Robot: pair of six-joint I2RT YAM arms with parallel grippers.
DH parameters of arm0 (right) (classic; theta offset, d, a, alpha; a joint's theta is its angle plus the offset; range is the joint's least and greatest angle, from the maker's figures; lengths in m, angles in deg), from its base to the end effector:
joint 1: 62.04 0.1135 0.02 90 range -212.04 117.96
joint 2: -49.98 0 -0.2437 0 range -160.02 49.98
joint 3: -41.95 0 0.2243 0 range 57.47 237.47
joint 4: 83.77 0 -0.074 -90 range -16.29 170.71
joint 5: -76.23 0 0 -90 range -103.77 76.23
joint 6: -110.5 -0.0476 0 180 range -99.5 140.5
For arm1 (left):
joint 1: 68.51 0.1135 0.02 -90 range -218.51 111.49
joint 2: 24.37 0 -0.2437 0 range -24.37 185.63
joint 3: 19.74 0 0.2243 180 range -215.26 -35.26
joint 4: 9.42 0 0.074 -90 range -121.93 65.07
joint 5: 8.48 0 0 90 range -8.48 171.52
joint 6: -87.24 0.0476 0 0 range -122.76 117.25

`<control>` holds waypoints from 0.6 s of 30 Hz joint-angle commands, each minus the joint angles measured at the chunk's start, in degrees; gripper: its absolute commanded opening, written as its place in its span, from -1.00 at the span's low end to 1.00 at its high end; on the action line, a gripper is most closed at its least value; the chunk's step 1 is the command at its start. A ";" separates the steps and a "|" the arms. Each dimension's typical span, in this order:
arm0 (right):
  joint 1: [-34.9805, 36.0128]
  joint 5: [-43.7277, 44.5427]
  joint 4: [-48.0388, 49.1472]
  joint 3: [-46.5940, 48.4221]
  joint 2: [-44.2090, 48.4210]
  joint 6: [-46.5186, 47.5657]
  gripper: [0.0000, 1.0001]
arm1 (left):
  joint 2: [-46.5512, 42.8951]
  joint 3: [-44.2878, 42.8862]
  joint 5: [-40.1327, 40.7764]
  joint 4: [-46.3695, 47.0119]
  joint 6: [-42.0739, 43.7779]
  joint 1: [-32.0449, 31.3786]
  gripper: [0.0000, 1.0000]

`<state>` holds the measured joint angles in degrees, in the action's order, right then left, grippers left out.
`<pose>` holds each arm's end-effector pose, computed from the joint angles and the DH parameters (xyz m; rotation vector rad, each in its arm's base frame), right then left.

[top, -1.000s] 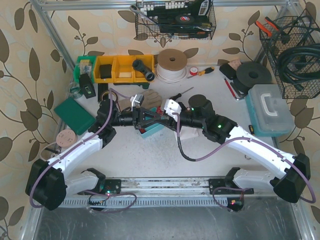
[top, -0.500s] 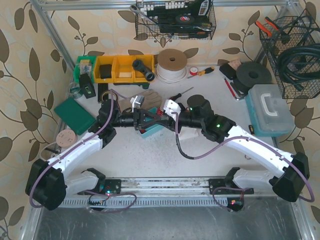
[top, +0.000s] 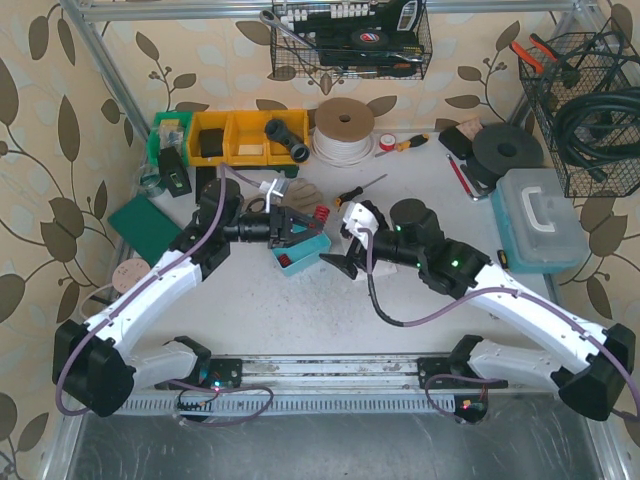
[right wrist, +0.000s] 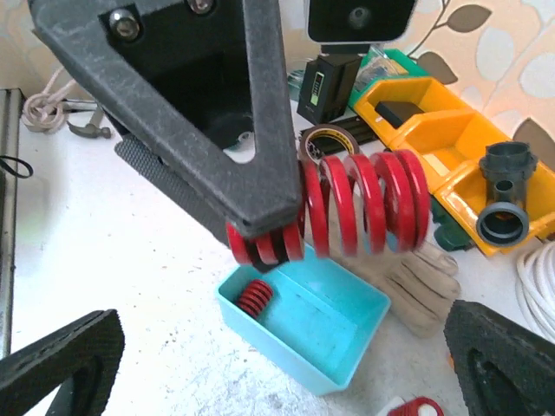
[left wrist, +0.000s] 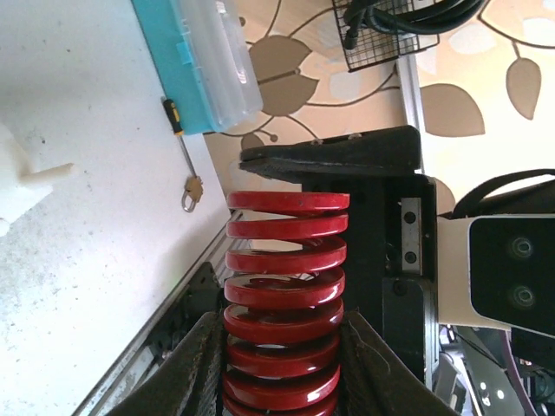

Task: Install the large spring

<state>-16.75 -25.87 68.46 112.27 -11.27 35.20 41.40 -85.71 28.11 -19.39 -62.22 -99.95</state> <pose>0.1607 0.1765 0.3239 -1.0884 1.5930 0.5606 0.1892 -0.1605 0.3191 0.3303 2.0954 -1.8619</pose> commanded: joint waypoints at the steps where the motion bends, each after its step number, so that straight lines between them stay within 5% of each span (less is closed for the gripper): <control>1: 0.11 3.43 -1.00 -3.01 2.75 -0.33 1.00 | -1.01 -1.40 0.26 -2.32 3.77 0.62 -1.00; 9: -0.83 10.28 -0.78 -3.99 4.52 -9.05 1.00 | -3.88 -4.95 6.41 -21.24 18.20 0.60 -1.00; 18: -5.10 7.18 -11.10 0.86 4.41 -19.33 0.94 | -5.05 -3.82 12.63 -26.93 25.58 0.51 -1.00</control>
<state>-20.72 -16.54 63.70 109.26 -6.24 22.20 38.63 -87.79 37.53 -43.70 -42.52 -99.95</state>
